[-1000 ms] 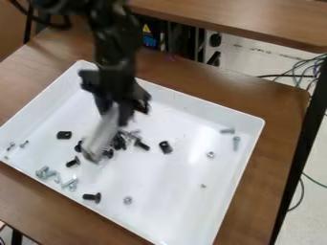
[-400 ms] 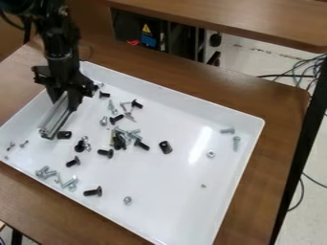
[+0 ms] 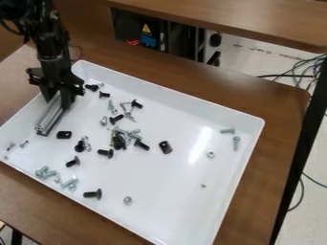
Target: Sweep into pile
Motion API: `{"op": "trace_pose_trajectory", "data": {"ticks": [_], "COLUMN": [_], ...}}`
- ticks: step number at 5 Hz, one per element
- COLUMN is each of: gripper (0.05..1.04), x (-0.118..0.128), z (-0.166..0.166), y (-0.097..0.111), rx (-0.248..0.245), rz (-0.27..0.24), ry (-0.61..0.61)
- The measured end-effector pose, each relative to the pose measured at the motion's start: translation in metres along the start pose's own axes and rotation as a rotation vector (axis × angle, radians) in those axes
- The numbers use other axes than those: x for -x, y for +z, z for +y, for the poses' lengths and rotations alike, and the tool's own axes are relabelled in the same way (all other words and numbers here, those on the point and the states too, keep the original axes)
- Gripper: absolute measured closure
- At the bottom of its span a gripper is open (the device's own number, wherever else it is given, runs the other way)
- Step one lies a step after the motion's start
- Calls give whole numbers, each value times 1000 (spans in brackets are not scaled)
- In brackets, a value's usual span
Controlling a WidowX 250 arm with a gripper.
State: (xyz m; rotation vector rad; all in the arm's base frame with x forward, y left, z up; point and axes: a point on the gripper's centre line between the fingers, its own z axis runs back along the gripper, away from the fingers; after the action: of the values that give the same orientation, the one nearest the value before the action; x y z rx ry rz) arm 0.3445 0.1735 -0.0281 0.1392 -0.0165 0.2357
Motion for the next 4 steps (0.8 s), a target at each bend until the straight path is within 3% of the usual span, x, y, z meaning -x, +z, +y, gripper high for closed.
{"op": "trace_pose_trajectory", "data": {"ticks": [1, 2, 3, 4], "gripper": [729, 729, 729, 729], "x": [-14, -21, -30, -32], "z": [0, -7, -21, -36], "y": [-8, -8, -9, -11], "rx": [-1, 20, 68, 99], "rz": [-22, -67, -133, -141], "ry": [-36, -181, -292, -417]}}
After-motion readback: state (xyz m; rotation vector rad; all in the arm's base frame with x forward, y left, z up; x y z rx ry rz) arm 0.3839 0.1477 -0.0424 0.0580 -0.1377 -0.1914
